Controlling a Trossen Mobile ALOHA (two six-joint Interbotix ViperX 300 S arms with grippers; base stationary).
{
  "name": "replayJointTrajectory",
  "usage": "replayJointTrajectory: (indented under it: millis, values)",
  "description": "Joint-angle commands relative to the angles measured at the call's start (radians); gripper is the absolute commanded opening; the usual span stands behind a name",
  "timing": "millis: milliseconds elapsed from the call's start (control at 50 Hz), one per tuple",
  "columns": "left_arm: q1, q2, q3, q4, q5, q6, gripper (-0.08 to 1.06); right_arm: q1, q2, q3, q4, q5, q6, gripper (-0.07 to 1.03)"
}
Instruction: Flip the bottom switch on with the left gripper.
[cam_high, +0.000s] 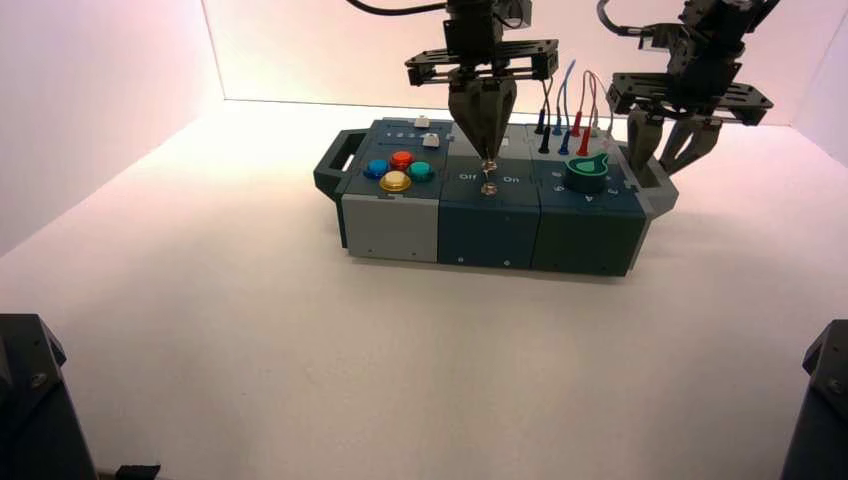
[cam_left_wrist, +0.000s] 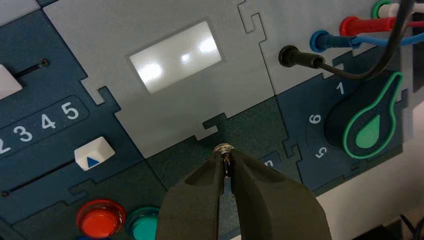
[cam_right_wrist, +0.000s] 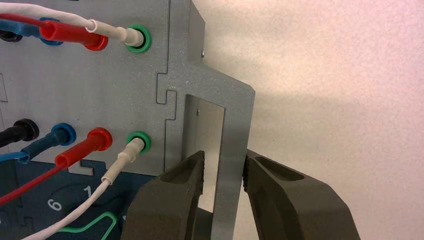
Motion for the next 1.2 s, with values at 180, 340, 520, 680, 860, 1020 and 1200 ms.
replayJointTrajectory:
  millis: [180,340,520,680,860,1020,1200]
  values:
    - [-0.063,-0.02,-0.067,0.143,0.046,-0.087,-0.03,0.014,-0.014,-0.018,0.009,-0.005,0.002,0.4]
    - [-0.064,-0.017,-0.078,0.156,0.051,-0.097,-0.03,0.015,-0.014,-0.018,0.009,-0.005,0.002,0.4]
    - [-0.064,-0.017,-0.078,0.169,0.051,-0.11,-0.03,0.015,-0.014,-0.018,0.009,-0.005,0.002,0.4]
    - [-0.072,-0.014,-0.08,0.19,0.051,-0.13,-0.03,0.014,-0.014,-0.018,0.009,-0.005,0.002,0.4]
    - [-0.089,-0.009,-0.08,0.222,0.054,-0.156,-0.03,0.015,-0.014,-0.018,0.009,-0.005,0.003,0.4]
    - [-0.117,-0.006,-0.092,0.318,0.084,-0.209,-0.03,0.015,-0.014,-0.017,0.011,-0.005,0.011,0.4]
    - [-0.124,0.015,-0.112,0.337,0.109,-0.219,-0.03,0.014,-0.014,-0.017,0.011,-0.005,0.008,0.4]
